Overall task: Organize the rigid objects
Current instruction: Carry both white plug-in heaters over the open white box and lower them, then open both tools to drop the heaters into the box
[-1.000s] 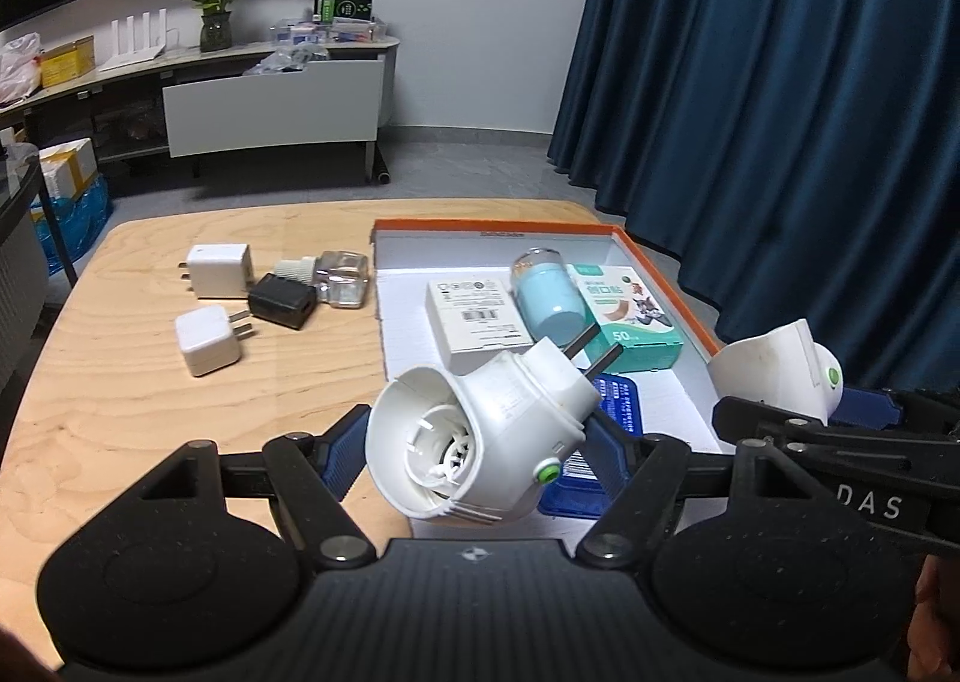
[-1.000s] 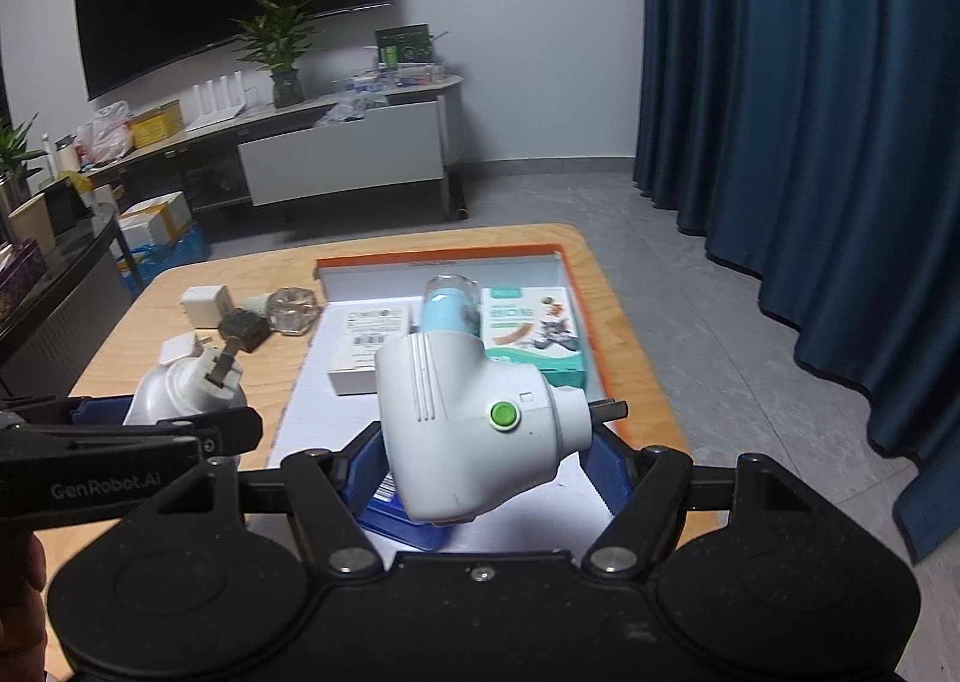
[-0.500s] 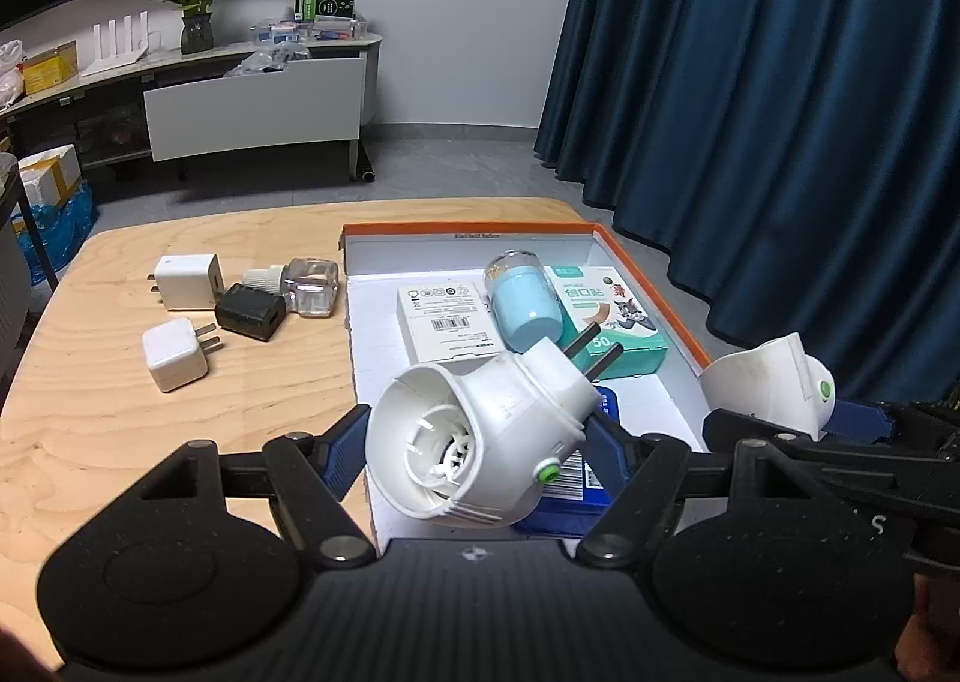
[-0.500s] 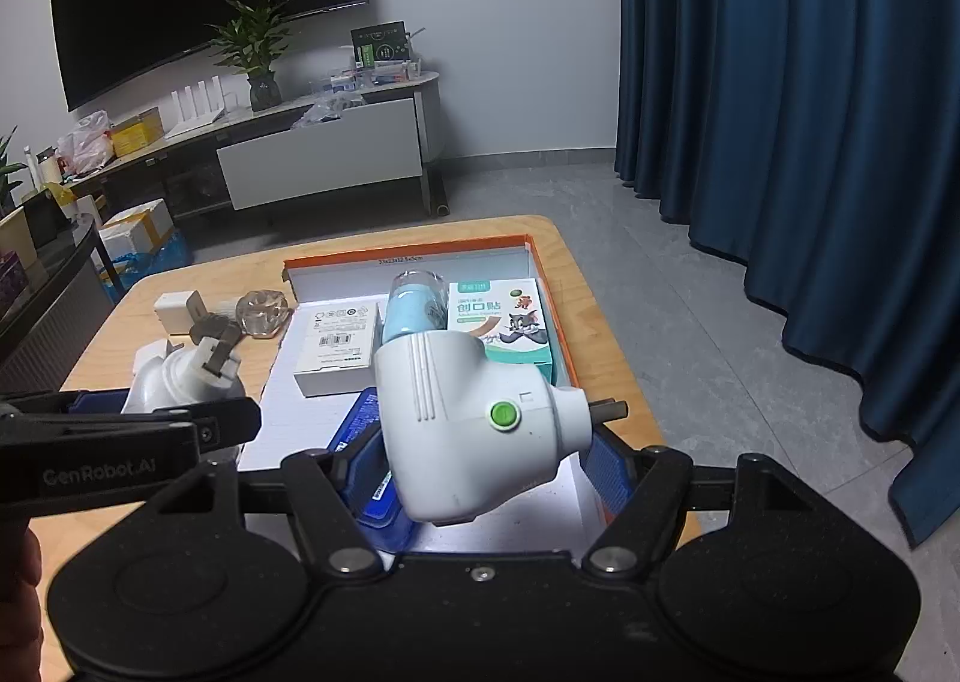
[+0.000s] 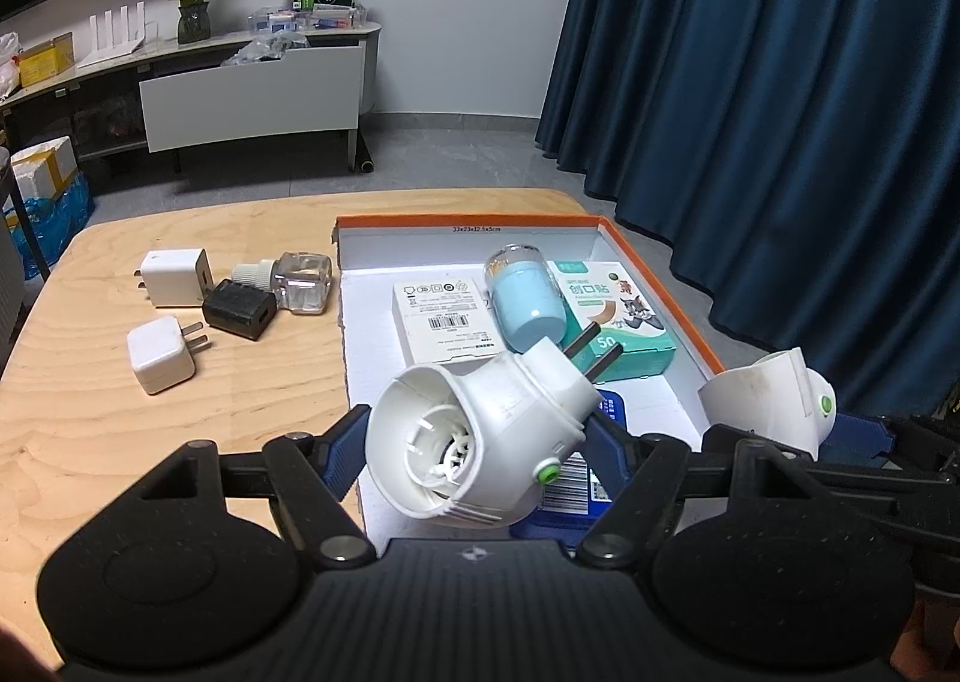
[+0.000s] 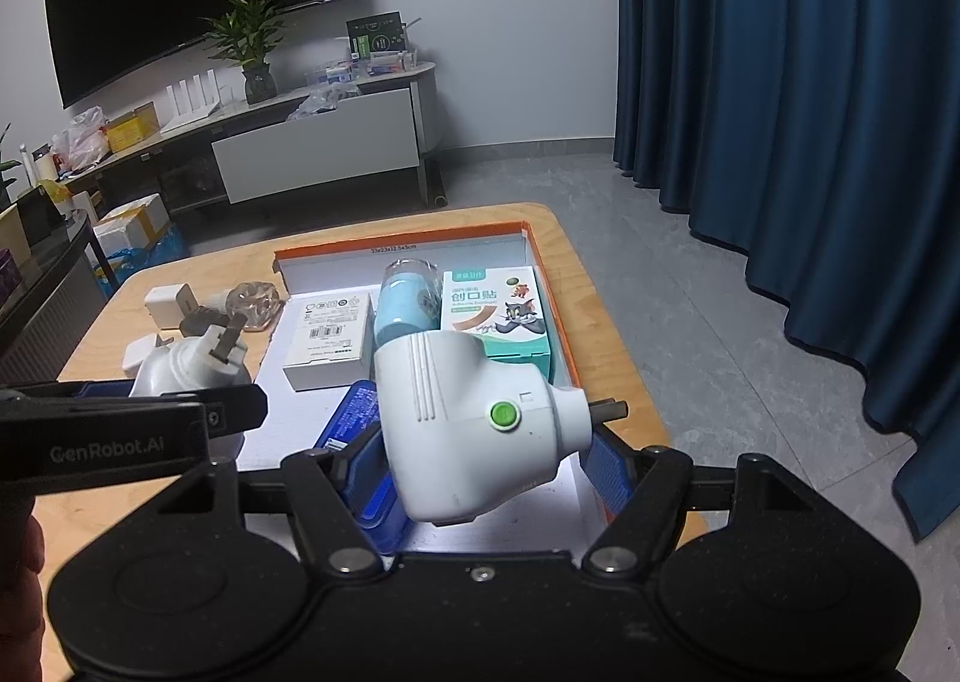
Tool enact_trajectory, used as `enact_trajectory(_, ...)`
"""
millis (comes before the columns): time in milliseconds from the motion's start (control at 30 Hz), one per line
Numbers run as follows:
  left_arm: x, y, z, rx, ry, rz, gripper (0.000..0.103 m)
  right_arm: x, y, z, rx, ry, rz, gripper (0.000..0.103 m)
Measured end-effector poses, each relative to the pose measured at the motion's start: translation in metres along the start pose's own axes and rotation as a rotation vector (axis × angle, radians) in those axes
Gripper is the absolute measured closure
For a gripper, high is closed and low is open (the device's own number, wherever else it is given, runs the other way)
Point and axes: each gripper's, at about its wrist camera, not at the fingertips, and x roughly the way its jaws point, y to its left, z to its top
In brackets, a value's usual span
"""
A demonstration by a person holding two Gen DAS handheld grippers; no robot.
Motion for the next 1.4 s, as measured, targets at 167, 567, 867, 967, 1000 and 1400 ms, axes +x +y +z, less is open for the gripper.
enact_trajectory(167, 0.004, -0.002, 0.003, 0.003, 0.005, -0.002, 0.028, 0.004, -0.001, 0.001, 0.000, 0.005, 0.000, 0.020)
enact_trajectory(567, 0.022, -0.005, 0.010, 0.014, 0.023, -0.014, 0.028, 0.016, -0.002, 0.000, 0.000, 0.025, -0.003, 0.020)
enact_trajectory(867, 0.042, -0.012, 0.021, 0.028, 0.042, -0.037, 0.028, 0.023, -0.005, -0.001, 0.005, 0.038, -0.012, 0.020)
enact_trajectory(967, 0.051, -0.016, 0.025, 0.037, 0.048, -0.049, 0.028, 0.025, -0.006, -0.002, 0.009, 0.044, -0.010, 0.020)
enact_trajectory(1000, 0.054, -0.017, 0.026, 0.039, 0.049, -0.053, 0.028, 0.026, -0.006, -0.002, 0.009, 0.045, -0.013, 0.019)
enact_trajectory(1400, 0.078, -0.035, 0.044, 0.060, 0.073, -0.139, 0.028, 0.018, -0.018, -0.001, 0.042, -0.019, -0.034, 0.018)
